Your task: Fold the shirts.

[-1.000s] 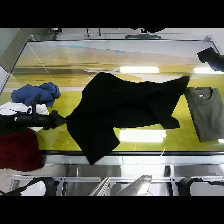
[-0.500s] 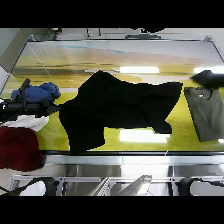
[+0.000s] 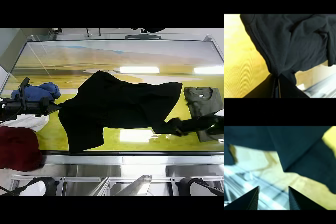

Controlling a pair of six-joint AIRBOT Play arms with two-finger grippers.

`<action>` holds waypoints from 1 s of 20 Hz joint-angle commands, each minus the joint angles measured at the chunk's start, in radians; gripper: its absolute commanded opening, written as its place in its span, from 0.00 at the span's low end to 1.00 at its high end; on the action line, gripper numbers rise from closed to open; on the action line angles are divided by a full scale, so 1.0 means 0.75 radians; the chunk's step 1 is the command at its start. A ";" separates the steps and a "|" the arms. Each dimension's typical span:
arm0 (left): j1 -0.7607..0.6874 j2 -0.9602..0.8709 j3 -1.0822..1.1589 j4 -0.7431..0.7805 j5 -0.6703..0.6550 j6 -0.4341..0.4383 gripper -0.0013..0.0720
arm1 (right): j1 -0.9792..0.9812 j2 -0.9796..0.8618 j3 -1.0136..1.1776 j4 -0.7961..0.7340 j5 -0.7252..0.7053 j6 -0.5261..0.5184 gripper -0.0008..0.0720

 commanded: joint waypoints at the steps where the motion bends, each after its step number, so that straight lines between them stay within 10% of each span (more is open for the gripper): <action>1: 0.002 0.000 0.002 -0.002 -0.012 0.001 0.05 | 0.181 0.015 -0.126 -0.019 -0.272 -0.027 0.58; 8: 0.002 0.000 0.002 -0.001 -0.035 0.001 0.05 | 0.278 0.016 -0.116 0.008 -0.496 -0.037 0.58; 20: 0.002 0.000 0.002 0.000 -0.036 0.001 0.05 | 0.006 0.126 0.039 -0.136 -0.158 0.038 0.48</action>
